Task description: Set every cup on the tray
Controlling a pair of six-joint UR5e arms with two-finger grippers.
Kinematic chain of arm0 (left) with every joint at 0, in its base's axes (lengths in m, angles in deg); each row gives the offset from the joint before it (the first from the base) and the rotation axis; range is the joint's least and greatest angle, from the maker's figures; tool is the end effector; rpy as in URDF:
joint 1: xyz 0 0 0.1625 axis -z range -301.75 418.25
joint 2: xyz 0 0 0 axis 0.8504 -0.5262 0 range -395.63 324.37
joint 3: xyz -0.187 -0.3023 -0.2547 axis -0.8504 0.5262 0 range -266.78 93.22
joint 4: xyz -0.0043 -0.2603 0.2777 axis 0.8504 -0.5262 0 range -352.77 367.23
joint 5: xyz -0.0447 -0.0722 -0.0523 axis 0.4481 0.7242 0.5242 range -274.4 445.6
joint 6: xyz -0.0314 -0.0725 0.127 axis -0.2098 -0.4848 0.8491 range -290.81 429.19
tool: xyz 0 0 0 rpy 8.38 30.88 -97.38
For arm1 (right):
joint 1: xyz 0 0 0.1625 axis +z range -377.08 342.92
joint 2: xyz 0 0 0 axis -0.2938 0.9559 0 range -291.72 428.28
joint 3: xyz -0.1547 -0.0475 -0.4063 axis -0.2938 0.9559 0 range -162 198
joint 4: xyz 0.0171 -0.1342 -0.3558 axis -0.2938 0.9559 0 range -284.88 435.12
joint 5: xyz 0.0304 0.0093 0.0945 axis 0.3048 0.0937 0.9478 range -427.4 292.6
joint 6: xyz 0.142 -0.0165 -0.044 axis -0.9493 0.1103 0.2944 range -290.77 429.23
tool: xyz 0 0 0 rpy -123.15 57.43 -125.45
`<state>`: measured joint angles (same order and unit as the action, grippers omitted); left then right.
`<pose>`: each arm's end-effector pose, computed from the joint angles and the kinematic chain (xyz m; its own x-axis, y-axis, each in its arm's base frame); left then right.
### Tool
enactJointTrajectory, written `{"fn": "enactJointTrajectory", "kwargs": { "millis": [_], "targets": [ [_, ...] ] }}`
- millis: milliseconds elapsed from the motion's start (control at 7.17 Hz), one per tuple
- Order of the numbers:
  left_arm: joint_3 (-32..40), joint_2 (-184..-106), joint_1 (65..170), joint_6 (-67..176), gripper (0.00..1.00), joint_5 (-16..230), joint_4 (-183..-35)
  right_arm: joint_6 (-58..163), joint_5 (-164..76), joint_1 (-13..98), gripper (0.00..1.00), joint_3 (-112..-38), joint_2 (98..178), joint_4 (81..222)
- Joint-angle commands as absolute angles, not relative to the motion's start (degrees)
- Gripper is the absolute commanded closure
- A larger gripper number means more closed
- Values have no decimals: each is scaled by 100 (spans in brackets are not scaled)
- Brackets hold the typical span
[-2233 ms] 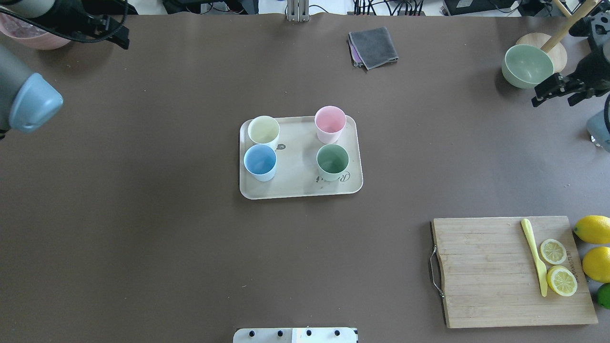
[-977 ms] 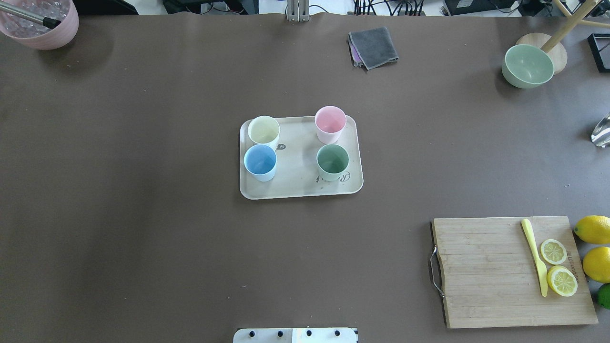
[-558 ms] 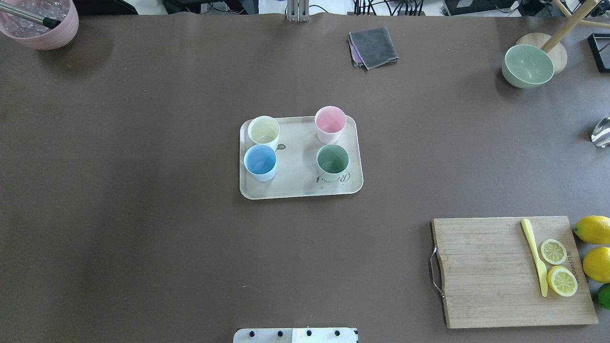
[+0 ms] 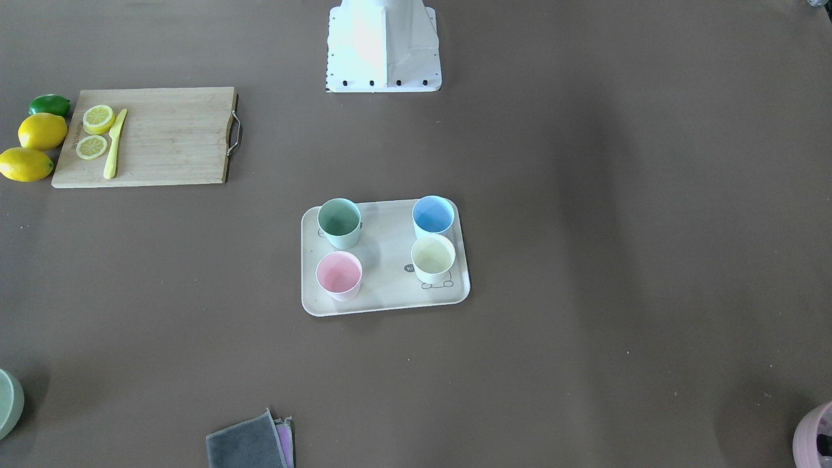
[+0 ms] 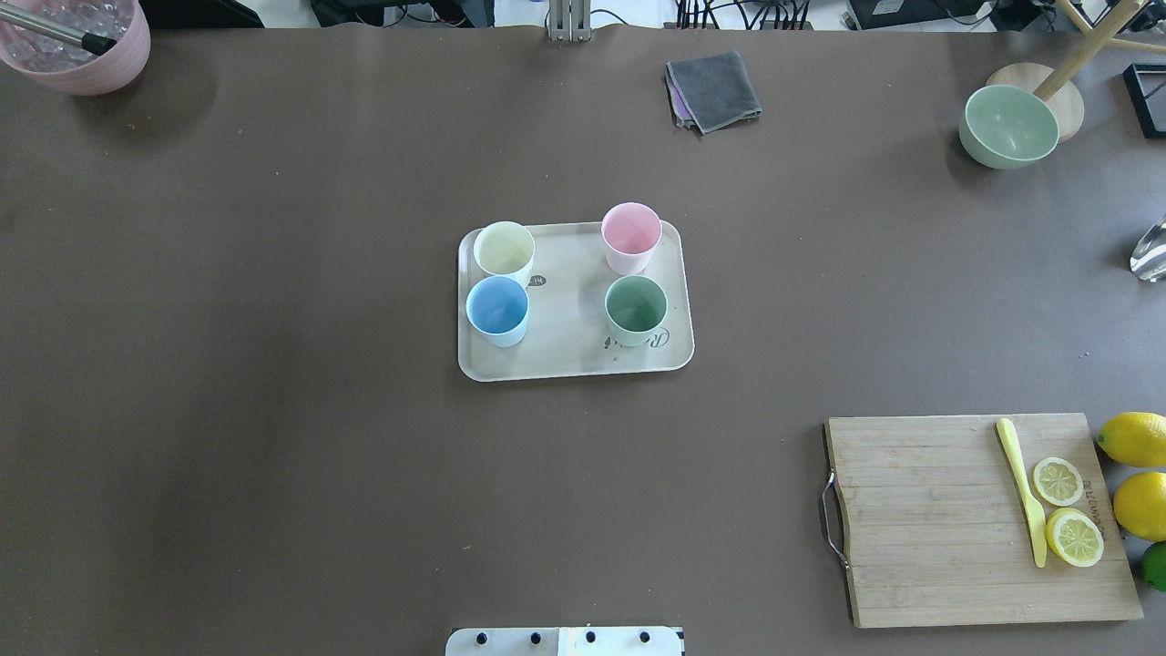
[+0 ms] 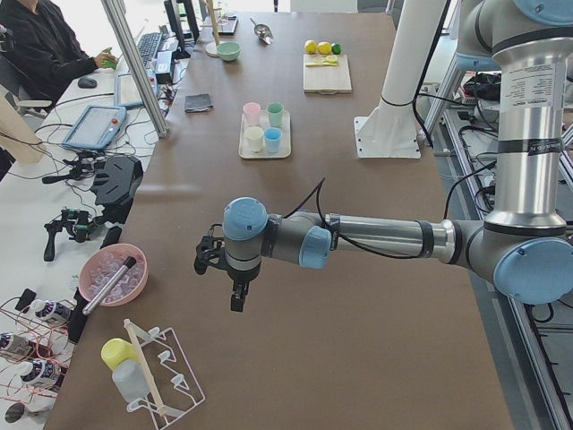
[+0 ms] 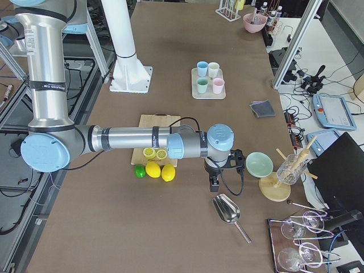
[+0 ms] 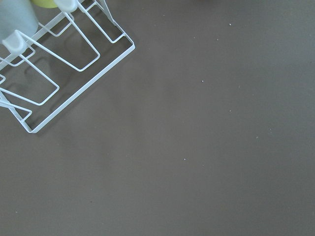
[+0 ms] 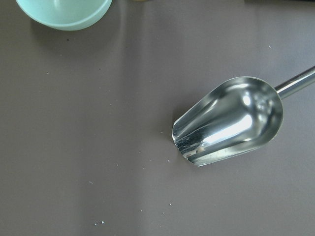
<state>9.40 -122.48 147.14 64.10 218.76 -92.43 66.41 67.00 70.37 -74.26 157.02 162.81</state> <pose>-0.0222 -0.4539 0.6648 0.7252 0.0771 -0.6842 0.0457 0.9861 0.1596 0.0075 -0.4764 0.6740 0.7119 -0.0538 0.7002 0.0093 0.9977 0.0672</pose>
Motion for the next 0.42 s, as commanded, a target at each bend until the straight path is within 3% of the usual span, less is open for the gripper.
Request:
{"fn": "enactJointTrajectory", "kwargs": {
  "millis": [0, 279],
  "targets": [
    [946, -12264, 14720, 6409, 2, 21876, -9252, 6641, 6699, 7037, 0, -7429, 15705, 16275],
    [946, -12316, 14720, 6409, 2, 21867, -9252, 6641, 6707, 7037, 0, -7437, 15697, 16275]
  ]
}}
